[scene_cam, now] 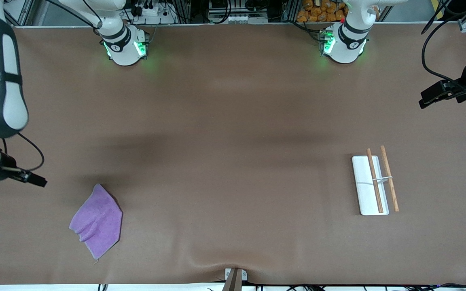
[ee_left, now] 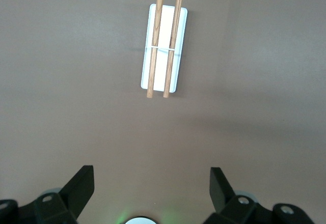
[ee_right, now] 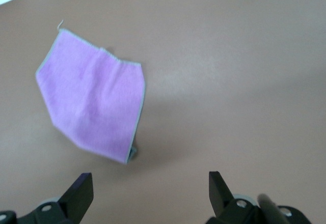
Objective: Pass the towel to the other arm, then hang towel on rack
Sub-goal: 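Lower the right gripper onto the purple towel's corner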
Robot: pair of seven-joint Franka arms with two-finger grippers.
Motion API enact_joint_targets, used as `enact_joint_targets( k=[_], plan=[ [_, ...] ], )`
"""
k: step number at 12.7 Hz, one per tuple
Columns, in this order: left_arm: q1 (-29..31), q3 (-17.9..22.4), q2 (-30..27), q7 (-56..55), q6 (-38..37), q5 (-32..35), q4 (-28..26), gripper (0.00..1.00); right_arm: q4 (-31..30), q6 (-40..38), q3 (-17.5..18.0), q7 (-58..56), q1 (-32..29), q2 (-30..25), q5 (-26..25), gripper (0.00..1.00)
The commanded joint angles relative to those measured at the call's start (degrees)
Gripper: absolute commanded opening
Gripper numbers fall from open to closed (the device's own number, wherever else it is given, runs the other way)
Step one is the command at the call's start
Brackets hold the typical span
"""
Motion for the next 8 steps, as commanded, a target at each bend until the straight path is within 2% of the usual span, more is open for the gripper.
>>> enact_joint_targets(
  k=[1,8],
  plan=[
    [-0.3,0.2,0.0,1.2,-0.7,0.6,0.4,1.0,1.2,4.1,0.8,1.0,0.3,4.9,-0.1,1.0],
    [-0.4,0.2,0.0,1.1,-0.7,0.6,0.2,1.0,1.2,24.1,0.8,0.7,6.6,16.0,-0.6,1.0]
  ],
)
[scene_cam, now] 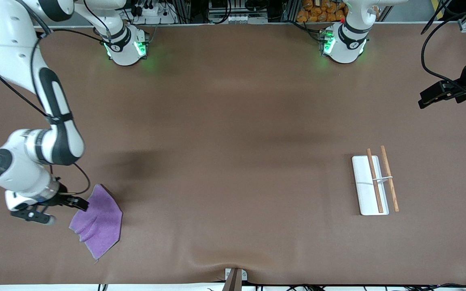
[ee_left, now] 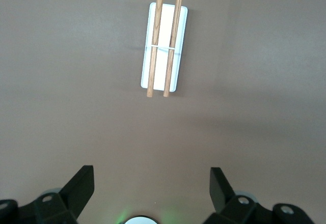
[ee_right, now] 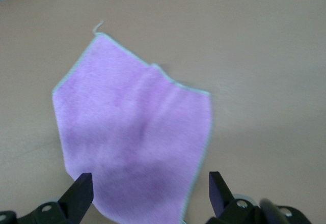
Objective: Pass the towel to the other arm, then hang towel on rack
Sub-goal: 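Lower the right gripper onto the purple towel's corner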
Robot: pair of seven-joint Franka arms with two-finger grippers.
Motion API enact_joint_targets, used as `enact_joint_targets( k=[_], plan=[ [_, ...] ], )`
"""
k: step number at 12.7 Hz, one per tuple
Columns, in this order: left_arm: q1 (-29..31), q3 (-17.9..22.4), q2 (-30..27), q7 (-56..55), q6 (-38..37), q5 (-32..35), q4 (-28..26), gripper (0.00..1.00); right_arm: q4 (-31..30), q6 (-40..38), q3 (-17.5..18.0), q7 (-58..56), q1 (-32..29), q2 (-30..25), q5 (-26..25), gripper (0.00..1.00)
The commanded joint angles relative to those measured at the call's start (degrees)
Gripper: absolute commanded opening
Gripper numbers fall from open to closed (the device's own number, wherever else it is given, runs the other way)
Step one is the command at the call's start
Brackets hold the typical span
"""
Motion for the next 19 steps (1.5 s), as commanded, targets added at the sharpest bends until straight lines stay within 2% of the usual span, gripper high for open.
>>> enact_joint_targets(
  k=[1,8,12,19],
  plan=[
    [-0.5,0.2,0.0,1.1,-0.7,0.6,0.4,1.0,1.2,5.0,-0.1,0.7,2.2,3.6,-0.6,1.0],
    [-0.7,0.2,0.3,1.1,-0.7,0.6,0.5,1.0,-1.1,4.8,-0.3,0.3,9.4,5.2,-1.8,1.0],
    [-0.6,0.2,0.3,1.1,-0.7,0.6,0.6,1.0,-1.8,4.8,-0.5,-1.1,8.2,5.1,-13.2,1.0],
    [-0.7,0.2,0.3,1.1,-0.7,0.6,0.8,1.0,-2.5,4.8,-1.4,-1.3,7.6,5.2,-13.9,1.0]
  ],
)
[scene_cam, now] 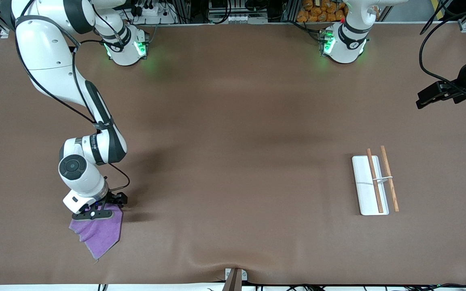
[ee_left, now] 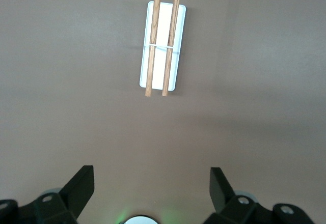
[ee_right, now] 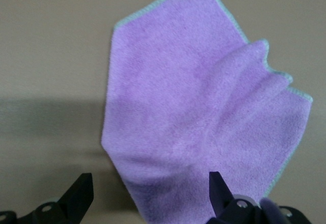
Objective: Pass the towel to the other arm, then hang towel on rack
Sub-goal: 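Lower the right gripper onto the purple towel's corner, then close the right gripper on the towel and lift it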
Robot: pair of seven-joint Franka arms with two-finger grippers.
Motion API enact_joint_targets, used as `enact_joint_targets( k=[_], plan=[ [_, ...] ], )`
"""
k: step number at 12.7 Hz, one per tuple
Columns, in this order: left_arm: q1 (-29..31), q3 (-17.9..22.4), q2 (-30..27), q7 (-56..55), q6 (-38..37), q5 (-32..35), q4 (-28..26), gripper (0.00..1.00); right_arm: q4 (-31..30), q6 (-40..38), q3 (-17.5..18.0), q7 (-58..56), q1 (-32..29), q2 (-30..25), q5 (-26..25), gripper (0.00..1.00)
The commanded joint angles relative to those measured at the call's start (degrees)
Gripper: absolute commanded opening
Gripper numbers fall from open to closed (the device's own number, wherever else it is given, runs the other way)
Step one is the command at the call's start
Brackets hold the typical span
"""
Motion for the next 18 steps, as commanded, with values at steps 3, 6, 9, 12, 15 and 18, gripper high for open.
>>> enact_joint_targets(
  k=[3,6,9,12,15,18],
  plan=[
    [-0.2,0.2,0.1,1.1,-0.7,0.6,0.9,1.0,-0.5,0.6,0.5,0.2,-0.8,0.7,-2.0,1.0],
    [-0.3,0.2,0.1,1.1,-0.7,0.6,0.9,1.0,-0.5,0.7,0.5,0.2,-0.8,0.6,-2.0,0.31],
    [-0.3,0.2,0.2,1.1,-0.7,0.5,0.8,1.0,-0.4,0.7,0.5,0.2,-0.7,0.5,-2.0,0.0],
    [-0.2,0.2,0.2,1.1,-0.7,0.6,0.7,1.0,-0.3,0.7,0.5,0.1,-0.8,0.1,-2.0,0.0],
    [-0.2,0.2,0.2,1.1,-0.7,0.6,0.7,1.0,0.6,0.7,0.4,-1.9,-1.6,-2.5,-2.0,0.0],
    [-0.4,0.2,0.2,0.9,-0.6,0.6,0.8,1.0,2.0,0.2,0.9,-10.5,-5.0,-5.6,-1.0,0.0]
  ],
)
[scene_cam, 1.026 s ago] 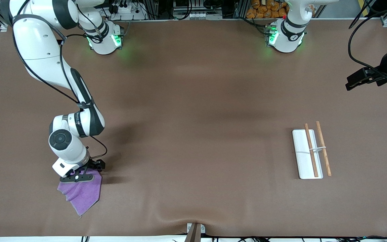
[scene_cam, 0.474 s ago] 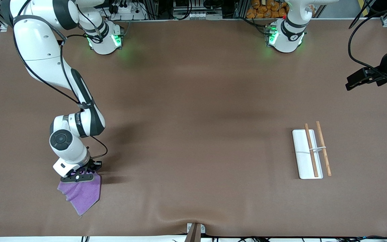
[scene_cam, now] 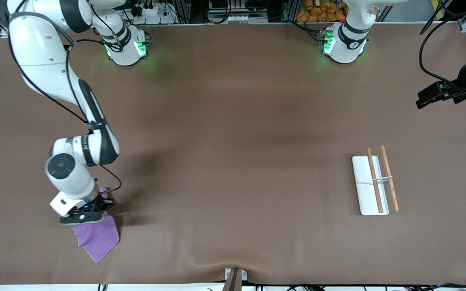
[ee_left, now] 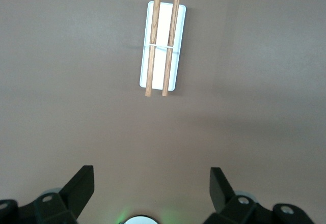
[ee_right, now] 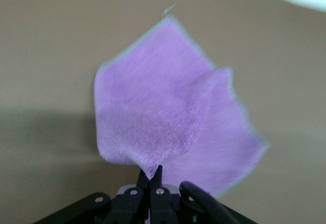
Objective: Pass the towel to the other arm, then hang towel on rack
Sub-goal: 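Close the right gripper on the towel and lift it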
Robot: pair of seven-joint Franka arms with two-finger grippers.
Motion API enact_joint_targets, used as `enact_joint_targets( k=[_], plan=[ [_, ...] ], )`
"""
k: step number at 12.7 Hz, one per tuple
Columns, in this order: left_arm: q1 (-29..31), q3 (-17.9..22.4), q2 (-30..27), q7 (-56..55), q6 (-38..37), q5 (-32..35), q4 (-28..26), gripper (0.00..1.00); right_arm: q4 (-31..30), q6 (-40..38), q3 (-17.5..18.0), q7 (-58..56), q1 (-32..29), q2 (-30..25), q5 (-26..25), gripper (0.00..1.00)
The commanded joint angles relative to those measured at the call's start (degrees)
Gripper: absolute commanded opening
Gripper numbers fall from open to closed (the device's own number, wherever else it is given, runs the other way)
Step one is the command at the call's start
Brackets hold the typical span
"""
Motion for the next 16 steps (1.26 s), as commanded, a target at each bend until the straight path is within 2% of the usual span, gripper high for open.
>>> enact_joint_targets(
  k=[1,3,6,10,13,14,16],
  plan=[
    [-0.7,0.2,0.2,0.6,-0.6,0.6,0.9,1.0,-0.6,-0.8,1.4,-5.8,-2.9,-4.3,-0.4,0.0],
    [-0.7,0.2,0.2,0.4,-0.6,0.5,0.9,1.0,-0.6,-2.6,3.2,-6.2,-2.8,-6.7,-0.4,0.0],
    [-0.7,0.2,0.4,0.6,-0.6,0.6,0.7,1.0,-0.1,-7.4,8.6,-6.2,-2.8,-9.3,-0.4,0.0],
    [-0.8,0.1,0.8,0.5,-0.5,0.6,0.9,1.0,0.8,-12.0,17.5,-6.1,-2.4,-11.5,-0.4,0.0],
    [-0.7,0.1,1.1,0.5,-0.5,0.6,0.7,1.0,4.4,-19.1,26.5,-5.4,-2.3,-12.4,-0.4,0.0],
    [-0.7,0.1,1.3,0.4,-0.5,0.5,0.6,1.0,4.8,-19.3,28.8,-4.0,-1.8,-12.3,-0.4,0.0],
    [-1.1,0.0,2.1,0.1,-0.2,-0.6,0.7,1.0,4.9,-19.3,31.3,1.3,1.4,-12.3,-0.4,0.0]
  ],
)
